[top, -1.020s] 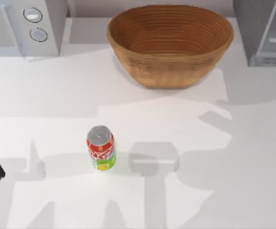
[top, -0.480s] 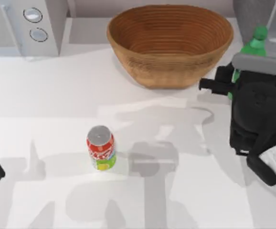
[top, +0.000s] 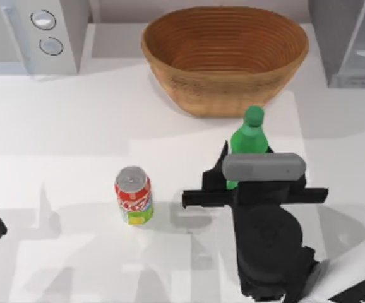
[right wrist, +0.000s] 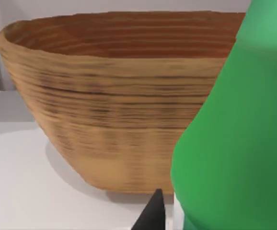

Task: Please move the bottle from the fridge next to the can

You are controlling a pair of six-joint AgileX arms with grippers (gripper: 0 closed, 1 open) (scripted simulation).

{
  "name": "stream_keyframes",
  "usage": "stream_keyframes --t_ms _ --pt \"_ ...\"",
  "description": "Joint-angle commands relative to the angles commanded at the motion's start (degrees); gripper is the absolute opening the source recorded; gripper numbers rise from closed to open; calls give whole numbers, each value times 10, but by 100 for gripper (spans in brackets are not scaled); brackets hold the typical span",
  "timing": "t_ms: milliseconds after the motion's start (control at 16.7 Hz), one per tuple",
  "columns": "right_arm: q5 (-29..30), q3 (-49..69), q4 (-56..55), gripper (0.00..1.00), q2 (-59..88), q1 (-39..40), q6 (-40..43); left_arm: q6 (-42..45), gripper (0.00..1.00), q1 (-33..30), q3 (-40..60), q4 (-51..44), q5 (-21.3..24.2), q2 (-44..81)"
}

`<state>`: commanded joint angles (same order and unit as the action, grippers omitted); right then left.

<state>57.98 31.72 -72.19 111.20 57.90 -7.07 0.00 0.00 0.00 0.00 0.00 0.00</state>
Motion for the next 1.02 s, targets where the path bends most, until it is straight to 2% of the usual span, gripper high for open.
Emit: stream_keyframes --t_ms 720,1020 --pt "5 -2 -1 0 0 9 -1 0 100 0 0 0 0 0" --pt "5 -2 -1 38 0 9 -1 0 100 0 0 0 0 0"
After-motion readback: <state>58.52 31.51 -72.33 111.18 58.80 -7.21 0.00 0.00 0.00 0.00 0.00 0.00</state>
